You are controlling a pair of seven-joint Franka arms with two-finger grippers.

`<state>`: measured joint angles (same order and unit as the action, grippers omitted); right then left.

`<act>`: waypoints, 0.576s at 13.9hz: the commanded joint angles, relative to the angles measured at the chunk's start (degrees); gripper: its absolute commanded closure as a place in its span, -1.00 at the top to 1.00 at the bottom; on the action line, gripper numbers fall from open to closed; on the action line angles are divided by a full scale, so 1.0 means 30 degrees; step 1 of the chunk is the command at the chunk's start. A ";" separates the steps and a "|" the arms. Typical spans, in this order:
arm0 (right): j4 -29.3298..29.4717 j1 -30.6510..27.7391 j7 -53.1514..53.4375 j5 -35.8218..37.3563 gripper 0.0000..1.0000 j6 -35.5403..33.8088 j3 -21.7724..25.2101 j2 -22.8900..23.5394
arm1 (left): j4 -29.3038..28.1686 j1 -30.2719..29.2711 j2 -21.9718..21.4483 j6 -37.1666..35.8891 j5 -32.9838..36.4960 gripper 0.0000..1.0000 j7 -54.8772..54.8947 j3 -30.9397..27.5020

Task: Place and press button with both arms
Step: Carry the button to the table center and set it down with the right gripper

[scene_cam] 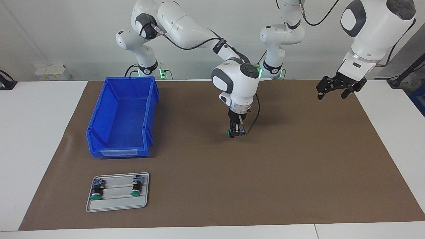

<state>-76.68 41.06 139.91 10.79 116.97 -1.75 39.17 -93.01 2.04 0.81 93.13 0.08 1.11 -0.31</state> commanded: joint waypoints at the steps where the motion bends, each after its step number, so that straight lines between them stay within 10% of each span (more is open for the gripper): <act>1: -0.1683 -0.0063 0.1145 0.0094 -1.00 0.1320 -0.0150 -0.0721 | -0.0229 -0.0154 -0.0213 -0.0047 -0.0057 1.00 -0.0049 0.0133; 6: -0.2827 -0.0326 0.1236 -0.0783 -0.83 0.2552 -0.0208 -0.1014 | -0.0229 -0.0154 -0.0213 -0.0047 -0.0057 1.00 -0.0049 0.0133; 8: -0.2828 -0.0326 0.1089 -0.1458 0.50 0.2380 -0.0238 -0.1044 | -0.0229 -0.0154 -0.0184 -0.0047 -0.0057 1.00 -0.0049 0.0133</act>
<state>-82.19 40.78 142.67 8.04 123.01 -1.74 38.35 -93.01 2.04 0.81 93.13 0.08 1.11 -0.31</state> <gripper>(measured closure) 0.626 0.000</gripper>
